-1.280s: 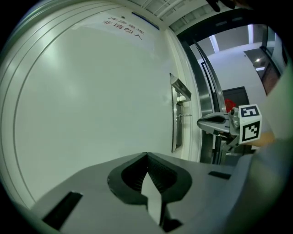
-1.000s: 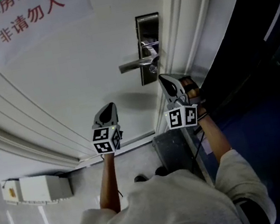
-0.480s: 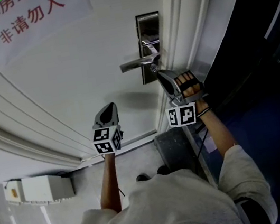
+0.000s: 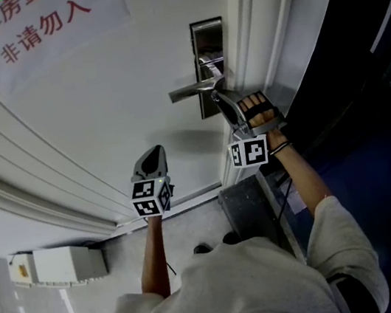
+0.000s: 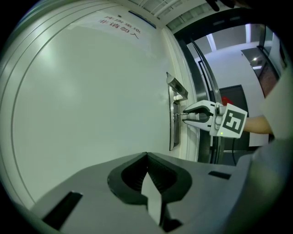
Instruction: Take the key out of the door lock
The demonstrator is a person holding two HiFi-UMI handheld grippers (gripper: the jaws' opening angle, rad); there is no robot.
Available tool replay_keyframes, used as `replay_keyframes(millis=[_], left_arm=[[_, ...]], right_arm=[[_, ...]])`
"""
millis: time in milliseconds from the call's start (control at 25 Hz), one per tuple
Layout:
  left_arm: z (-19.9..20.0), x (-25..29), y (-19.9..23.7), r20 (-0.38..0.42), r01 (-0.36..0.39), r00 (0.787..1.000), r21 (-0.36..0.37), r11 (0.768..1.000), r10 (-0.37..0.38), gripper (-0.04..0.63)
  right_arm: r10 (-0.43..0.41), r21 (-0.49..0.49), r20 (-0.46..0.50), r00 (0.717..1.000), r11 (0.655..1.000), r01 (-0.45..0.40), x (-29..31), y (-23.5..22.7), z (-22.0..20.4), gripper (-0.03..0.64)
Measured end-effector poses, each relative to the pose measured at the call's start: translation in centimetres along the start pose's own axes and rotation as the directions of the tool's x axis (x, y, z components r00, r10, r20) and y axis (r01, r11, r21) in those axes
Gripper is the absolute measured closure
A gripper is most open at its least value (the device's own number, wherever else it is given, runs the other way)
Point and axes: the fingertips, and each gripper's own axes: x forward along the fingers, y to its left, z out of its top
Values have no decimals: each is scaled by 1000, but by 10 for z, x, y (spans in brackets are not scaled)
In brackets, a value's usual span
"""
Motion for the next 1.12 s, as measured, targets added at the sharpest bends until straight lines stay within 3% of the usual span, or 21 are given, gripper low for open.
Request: replay_keyframes(millis=[80,400,1120], left_arm=[[0,-1,2,-1,-3,1000,1,1000,3,577],[-2,-4,11,-5,-18,1000,-17,1000,18,577],[-2,-4,-5,-5,21,1000,-2,1000,-21,577]], right_arm=[[-8,-4,3,1000,1000,9,3,-2,0,523],[-43,-43,3,999,998,43,12,-5,5,581],[-46,-18,-3,999,999,45,-19,-3,10,586]])
